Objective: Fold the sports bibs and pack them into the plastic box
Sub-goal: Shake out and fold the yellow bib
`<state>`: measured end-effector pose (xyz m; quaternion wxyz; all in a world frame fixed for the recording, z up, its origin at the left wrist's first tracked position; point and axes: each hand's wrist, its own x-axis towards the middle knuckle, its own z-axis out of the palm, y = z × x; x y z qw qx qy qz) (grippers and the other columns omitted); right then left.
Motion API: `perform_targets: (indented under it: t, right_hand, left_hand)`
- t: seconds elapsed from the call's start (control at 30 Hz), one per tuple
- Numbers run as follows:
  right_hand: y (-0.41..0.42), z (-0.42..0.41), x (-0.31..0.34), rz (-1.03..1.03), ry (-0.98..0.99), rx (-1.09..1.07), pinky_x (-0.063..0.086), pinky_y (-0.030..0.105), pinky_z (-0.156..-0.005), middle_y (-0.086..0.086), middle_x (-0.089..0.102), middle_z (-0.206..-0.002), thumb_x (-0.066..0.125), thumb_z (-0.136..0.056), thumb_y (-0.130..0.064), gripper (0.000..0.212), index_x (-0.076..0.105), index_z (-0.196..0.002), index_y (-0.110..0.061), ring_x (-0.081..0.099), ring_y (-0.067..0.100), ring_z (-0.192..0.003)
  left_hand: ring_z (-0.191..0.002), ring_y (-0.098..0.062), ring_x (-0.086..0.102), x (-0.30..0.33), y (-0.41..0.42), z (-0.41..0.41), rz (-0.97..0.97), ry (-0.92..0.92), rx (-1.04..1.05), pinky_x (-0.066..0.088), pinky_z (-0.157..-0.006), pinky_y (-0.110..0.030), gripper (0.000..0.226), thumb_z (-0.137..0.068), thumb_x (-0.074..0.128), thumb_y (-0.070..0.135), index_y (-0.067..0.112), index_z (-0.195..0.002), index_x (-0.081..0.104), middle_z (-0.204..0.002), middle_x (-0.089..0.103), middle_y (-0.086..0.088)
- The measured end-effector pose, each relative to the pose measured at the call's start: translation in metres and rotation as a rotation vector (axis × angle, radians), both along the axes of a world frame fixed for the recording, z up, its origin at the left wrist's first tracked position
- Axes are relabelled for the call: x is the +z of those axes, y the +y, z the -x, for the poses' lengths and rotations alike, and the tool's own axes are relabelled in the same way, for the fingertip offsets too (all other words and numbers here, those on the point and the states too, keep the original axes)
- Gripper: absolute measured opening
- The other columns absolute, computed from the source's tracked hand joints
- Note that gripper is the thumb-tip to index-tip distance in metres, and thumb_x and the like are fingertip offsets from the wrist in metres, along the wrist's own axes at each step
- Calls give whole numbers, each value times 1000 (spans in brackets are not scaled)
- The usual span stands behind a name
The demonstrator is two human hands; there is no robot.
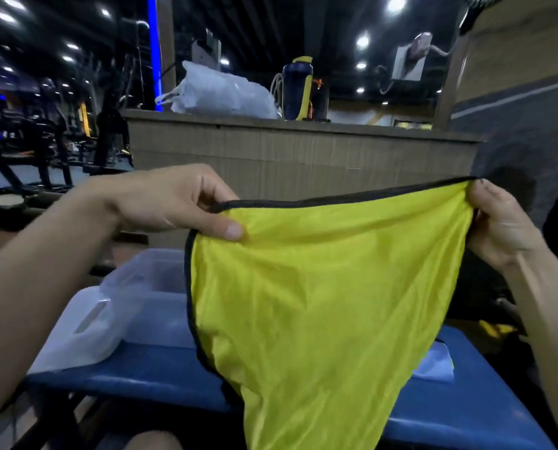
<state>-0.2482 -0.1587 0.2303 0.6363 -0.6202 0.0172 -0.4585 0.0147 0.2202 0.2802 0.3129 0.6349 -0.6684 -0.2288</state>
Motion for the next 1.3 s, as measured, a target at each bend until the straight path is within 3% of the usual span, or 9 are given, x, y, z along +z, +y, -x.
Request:
perform_targets:
  t: [0.13,0.2,0.37,0.53,0.7,0.83,1.0,1.17,1.3]
  right_hand:
    - [-1,-6,0,-19,89,-40,60,24,-73,-5,71,-75,74,-80,-33,19,70,-81,-15,67,7,-71]
    - [2,-10,-4,-13,135,-39,59,21,-70,-7,70,-69,79,-69,-35,18,75,-68,-17,66,5,-67]
    - [-1,-19,-23,26,133,-133,56,19,-65,-7,72,-71,98,-42,-47,41,77,-65,-19,66,4,-68]
    - [-7,-27,-42,-17,65,-182,55,17,-67,-4,74,-74,102,-30,-53,57,78,-68,-18,67,5,-68]
    - [-10,-25,-53,-96,105,-165,58,21,-64,-1,73,-73,102,-26,-53,67,76,-74,-14,68,8,-66]
    - [-11,-23,-58,-131,149,-131,58,24,-67,0,73,-74,100,-39,-45,51,81,-75,-15,69,10,-69]
    - [-6,-20,-51,-173,185,-116,54,19,-59,-4,67,-61,68,-91,-11,5,69,-89,-6,64,5,-59]
    - [-6,-13,-43,-131,230,-150,52,16,-58,-7,68,-64,81,-62,-25,39,69,-95,-8,61,2,-58]
    - [-11,-6,-39,-90,264,-156,52,15,-59,-11,68,-67,79,-69,-19,36,70,-105,-15,61,-1,-59]
  left_hand:
    - [-70,-5,65,-14,-29,-34,51,-659,451,51,-69,-31,16,-89,76,37,22,-90,81,-77,74,7]
    - [-77,-8,66,-24,-33,-44,198,-728,637,46,-70,-28,18,-85,80,38,22,-92,80,-81,73,11]
    - [-70,-9,61,-41,-37,-58,457,-476,751,41,-63,-11,14,-76,89,32,35,-80,76,-74,71,12]
    - [-90,-19,72,-48,-38,-61,487,-90,609,56,-88,-34,16,-80,82,23,21,-97,81,-89,78,2]
    - [-82,3,68,-53,-42,-55,518,24,534,52,-73,-8,15,-91,69,15,17,-105,75,-88,77,6]
    - [-85,3,68,-59,-51,-59,537,-45,588,51,-74,-7,15,-95,68,13,21,-106,75,-97,74,13]
    - [-96,-15,70,-63,-56,-66,574,-77,668,55,-87,-27,20,-90,74,14,11,-110,78,-99,77,-3]
    - [-79,-3,69,-60,-54,-74,463,-50,587,52,-77,-11,23,-83,78,18,22,-105,74,-83,76,2]
    - [-80,-13,69,-59,-44,-77,203,297,451,58,-72,-18,57,-55,96,48,11,-93,78,-92,76,-12]
